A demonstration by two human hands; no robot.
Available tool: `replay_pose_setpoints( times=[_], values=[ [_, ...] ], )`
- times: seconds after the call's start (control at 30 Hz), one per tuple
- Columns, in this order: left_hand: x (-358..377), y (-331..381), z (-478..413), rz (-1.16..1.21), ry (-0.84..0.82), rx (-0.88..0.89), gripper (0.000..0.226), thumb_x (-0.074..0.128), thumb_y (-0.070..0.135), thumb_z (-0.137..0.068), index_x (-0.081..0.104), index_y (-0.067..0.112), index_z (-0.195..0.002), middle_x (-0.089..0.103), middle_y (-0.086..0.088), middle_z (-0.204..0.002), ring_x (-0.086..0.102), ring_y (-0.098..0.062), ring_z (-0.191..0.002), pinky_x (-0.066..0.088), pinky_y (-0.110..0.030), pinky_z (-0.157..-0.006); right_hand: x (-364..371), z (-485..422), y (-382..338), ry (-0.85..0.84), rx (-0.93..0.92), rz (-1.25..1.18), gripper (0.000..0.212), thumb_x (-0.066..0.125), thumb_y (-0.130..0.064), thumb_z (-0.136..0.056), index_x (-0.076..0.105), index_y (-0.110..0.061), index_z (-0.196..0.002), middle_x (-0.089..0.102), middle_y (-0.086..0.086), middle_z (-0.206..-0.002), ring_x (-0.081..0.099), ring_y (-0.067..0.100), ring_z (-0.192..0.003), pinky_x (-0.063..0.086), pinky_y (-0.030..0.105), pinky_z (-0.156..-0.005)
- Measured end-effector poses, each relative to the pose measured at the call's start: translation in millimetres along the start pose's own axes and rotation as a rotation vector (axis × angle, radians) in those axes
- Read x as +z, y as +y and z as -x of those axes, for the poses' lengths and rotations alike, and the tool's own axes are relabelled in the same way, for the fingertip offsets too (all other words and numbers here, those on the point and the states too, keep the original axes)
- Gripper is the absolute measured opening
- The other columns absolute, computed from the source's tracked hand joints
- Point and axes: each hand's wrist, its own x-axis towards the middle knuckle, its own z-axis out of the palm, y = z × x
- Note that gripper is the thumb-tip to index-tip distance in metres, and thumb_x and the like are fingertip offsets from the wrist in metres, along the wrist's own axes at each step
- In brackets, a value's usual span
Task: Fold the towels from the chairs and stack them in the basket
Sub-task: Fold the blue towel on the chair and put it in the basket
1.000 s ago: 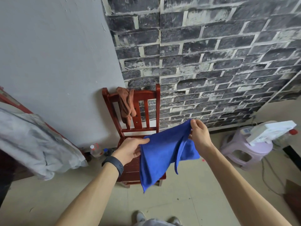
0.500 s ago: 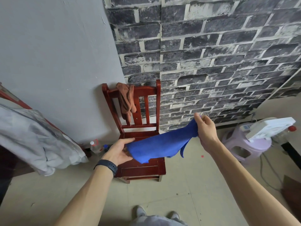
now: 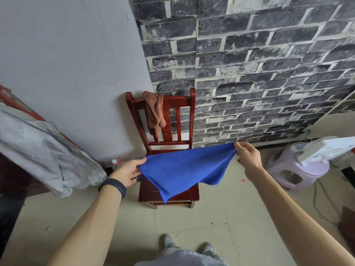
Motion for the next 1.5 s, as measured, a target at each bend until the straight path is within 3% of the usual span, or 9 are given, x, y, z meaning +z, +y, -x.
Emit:
replay_pose_setpoints(
  times=[0.1,0.2,0.33,0.47,0.57,0.73,0.93,1.23,1.5],
  values=[
    [-3,-1,-4,0.01,0.017,0.094,0.014,0.066,0.019,-0.094,0.066,0.018,-0.109,0.067,0.001,-0.089,0.06,-0.013,-0.073,0.03,-0.017,-0.046,4,-2,12,-0.012,0.096,-0.038,0.017,0.062,-0.028,-0.097,0.064,-0.021,-0.082,0.06,0.002,-0.085,0.055,0.019,-0.084,0.047,0.036,-0.077],
    [-9,-5,-7,-0.071,0.09,0.168,0.019,0.063,0.02,-0.097,0.064,0.017,-0.116,0.068,-0.001,-0.091,0.061,-0.016,-0.07,0.016,-0.016,-0.033,8,-4,20,-0.036,0.203,-0.076,0.014,0.06,-0.025,-0.099,0.063,-0.021,-0.086,0.061,0.003,-0.092,0.057,0.019,-0.093,0.048,0.036,-0.079],
    [-10,-5,-1,-0.179,0.073,0.221,0.014,0.069,0.024,-0.092,0.06,0.02,-0.102,0.069,-0.007,-0.103,0.062,-0.012,-0.076,0.033,-0.022,-0.056,10,0,24,-0.07,0.259,-0.098,0.012,0.059,-0.024,-0.1,0.062,-0.021,-0.088,0.062,0.002,-0.096,0.058,0.018,-0.094,0.047,0.033,-0.077],
    [-15,-7,5,-0.524,-0.034,0.388,0.048,0.076,-0.002,-0.079,0.061,0.02,-0.118,0.067,-0.011,-0.109,0.064,-0.018,-0.088,0.051,-0.02,-0.068,11,5,25,-0.098,0.266,-0.141,0.013,0.06,-0.025,-0.099,0.061,-0.022,-0.087,0.063,-0.002,-0.09,0.059,0.015,-0.087,0.046,0.031,-0.077],
    [-16,-10,4,-0.946,0.06,0.566,0.035,0.07,0.0,-0.08,0.071,0.018,-0.111,0.066,0.002,-0.099,0.061,-0.015,-0.09,0.042,-0.015,-0.069,10,7,25,-0.123,0.251,-0.174,0.014,0.061,-0.025,-0.099,0.06,-0.023,-0.086,0.063,-0.004,-0.09,0.062,0.013,-0.089,0.046,0.033,-0.079],
    [-21,-12,-1,-1.004,0.308,0.75,0.022,0.064,0.006,-0.088,0.076,0.017,-0.104,0.073,0.0,-0.095,0.064,-0.016,-0.083,0.044,-0.02,-0.071,7,10,28,-0.104,0.118,-0.084,0.008,0.067,-0.02,-0.096,0.063,-0.02,-0.089,0.068,-0.001,-0.086,0.065,0.019,-0.092,0.049,0.036,-0.078],
    [-35,-36,-11,-1.072,0.437,0.764,0.018,0.069,0.02,-0.09,0.077,0.022,-0.106,0.073,-0.006,-0.09,0.065,-0.025,-0.082,0.046,-0.028,-0.064,7,22,45,-0.136,-0.111,0.365,0.027,0.059,-0.015,-0.096,0.071,-0.036,-0.109,0.074,-0.003,-0.1,0.068,0.024,-0.092,0.052,0.033,-0.083],
    [-66,-85,-29,-1.286,0.496,0.613,0.019,0.06,0.044,-0.094,0.07,0.04,-0.11,0.074,0.002,-0.098,0.067,-0.026,-0.091,0.046,-0.031,-0.065,21,29,99,-0.201,-0.396,0.835,0.019,0.068,-0.005,-0.091,0.079,-0.015,-0.102,0.074,0.008,-0.096,0.057,0.022,-0.074,0.031,0.023,-0.072],
    [-90,-56,-126,-1.228,0.266,0.421,0.014,0.066,0.052,-0.084,0.067,0.037,-0.084,0.069,0.014,-0.076,0.065,-0.017,-0.08,0.048,-0.028,-0.063,89,-24,99,-0.229,-0.149,1.062,0.027,0.054,-0.021,-0.094,0.072,-0.029,-0.112,0.06,0.005,-0.112,0.061,0.031,-0.099,0.039,0.032,-0.072]
  ],
)
